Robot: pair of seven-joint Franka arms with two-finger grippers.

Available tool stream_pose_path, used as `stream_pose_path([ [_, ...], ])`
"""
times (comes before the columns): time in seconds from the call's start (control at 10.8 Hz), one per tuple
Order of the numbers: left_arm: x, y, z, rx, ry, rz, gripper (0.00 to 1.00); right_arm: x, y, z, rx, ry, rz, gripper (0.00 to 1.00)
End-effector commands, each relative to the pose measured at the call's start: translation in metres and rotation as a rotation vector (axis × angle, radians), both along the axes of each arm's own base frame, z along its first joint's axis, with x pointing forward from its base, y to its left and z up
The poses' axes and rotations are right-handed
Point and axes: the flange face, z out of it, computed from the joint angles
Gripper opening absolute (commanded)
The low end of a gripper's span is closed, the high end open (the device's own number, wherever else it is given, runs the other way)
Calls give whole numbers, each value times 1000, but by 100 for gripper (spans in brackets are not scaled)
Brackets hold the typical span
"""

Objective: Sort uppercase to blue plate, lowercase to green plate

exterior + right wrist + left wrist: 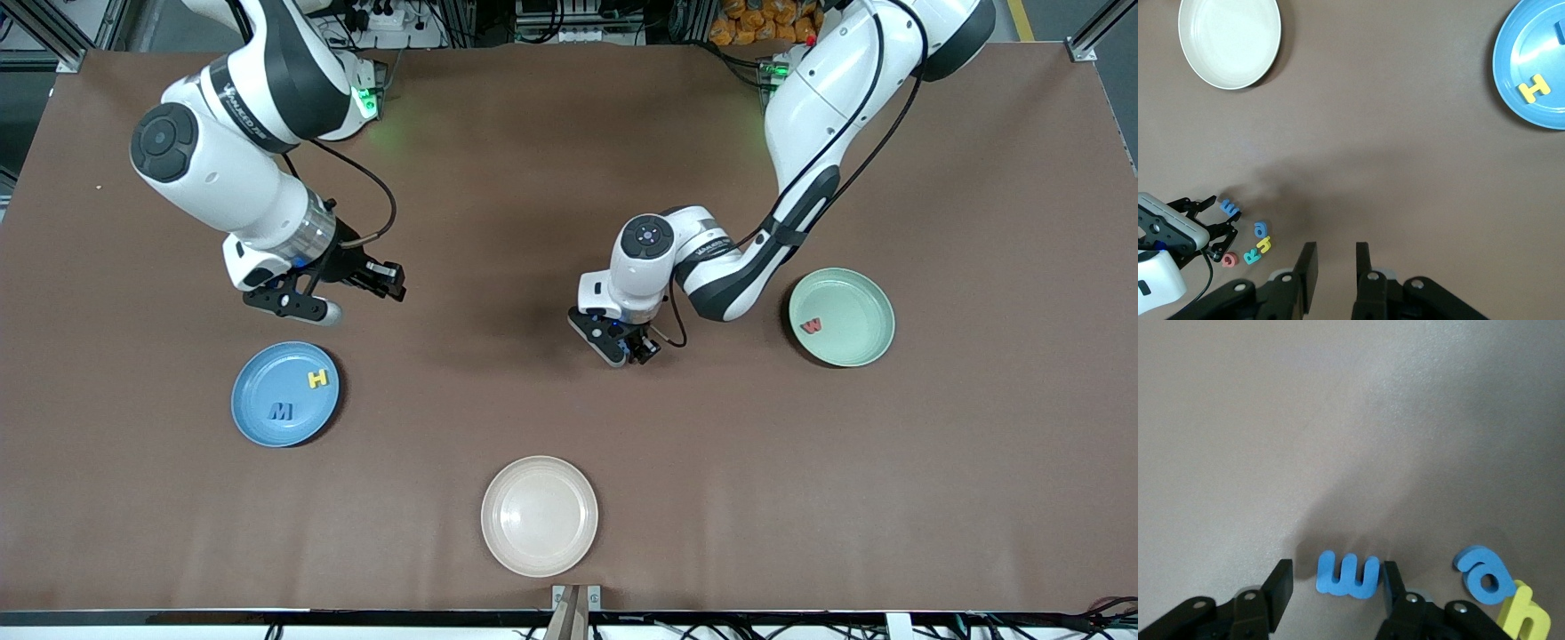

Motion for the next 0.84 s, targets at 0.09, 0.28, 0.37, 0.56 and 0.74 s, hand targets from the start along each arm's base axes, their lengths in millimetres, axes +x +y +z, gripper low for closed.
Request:
stream_pose_path([
  [0.09, -1, -2, 1, -1, -6, 9, 62, 1, 1, 0, 10, 2, -13, 31],
  [0.28, -2, -3, -1, -4, -2, 18, 62, 1, 1, 1, 11, 1, -14, 31],
  [0.37, -2, -3, -1, -5, -2, 19, 62, 1, 1, 1, 11, 1, -14, 31],
  [0.56, -3, -4, -2, -5, -1, 18, 62, 2, 2, 3, 12, -3, -14, 31],
  [0.74, -3, -4, -2, -5, -1, 18, 56, 3, 2, 0, 12, 1, -14, 31],
])
